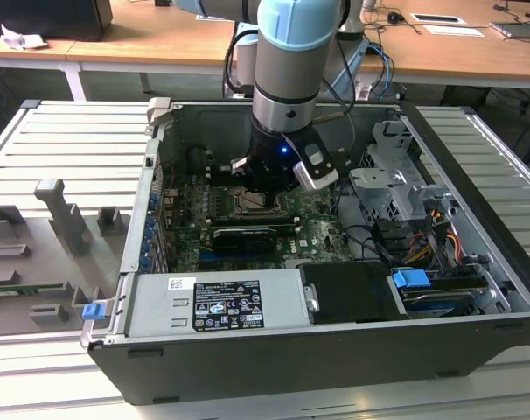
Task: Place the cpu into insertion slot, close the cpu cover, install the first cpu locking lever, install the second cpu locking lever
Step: 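Install the second cpu locking lever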
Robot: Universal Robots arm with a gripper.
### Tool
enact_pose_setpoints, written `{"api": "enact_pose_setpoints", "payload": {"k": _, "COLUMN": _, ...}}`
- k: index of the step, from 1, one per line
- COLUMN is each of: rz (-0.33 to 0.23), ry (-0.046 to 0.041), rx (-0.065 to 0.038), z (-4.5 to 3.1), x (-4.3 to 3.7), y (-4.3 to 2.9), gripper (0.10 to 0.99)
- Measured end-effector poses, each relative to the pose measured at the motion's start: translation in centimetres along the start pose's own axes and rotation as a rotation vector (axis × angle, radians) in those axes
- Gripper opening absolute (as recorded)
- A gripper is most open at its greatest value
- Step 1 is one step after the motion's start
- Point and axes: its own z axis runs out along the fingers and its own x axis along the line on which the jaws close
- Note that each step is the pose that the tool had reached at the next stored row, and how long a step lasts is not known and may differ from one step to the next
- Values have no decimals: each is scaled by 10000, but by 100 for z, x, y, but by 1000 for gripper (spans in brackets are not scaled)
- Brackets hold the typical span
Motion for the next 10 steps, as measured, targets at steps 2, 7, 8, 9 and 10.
{"api": "enact_pose_setpoints", "payload": {"k": 2, "rz": -12, "ry": 1, "rx": -8, "z": 5, "x": 68, "y": -5, "gripper": 106}}
{"api": "enact_pose_setpoints", "payload": {"k": 7, "rz": -67, "ry": 7, "rx": -13, "z": 48, "x": 181, "y": -7, "gripper": 106}}
{"api": "enact_pose_setpoints", "payload": {"k": 8, "rz": -78, "ry": 8, "rx": -14, "z": 67, "x": 189, "y": -9, "gripper": 106}}
{"api": "enact_pose_setpoints", "payload": {"k": 9, "rz": -97, "ry": 11, "rx": -15, "z": 113, "x": 196, "y": -14, "gripper": 106}}
{"api": "enact_pose_setpoints", "payload": {"k": 10, "rz": -117, "ry": 13, "rx": -22, "z": 148, "x": 199, "y": -18, "gripper": 106}}
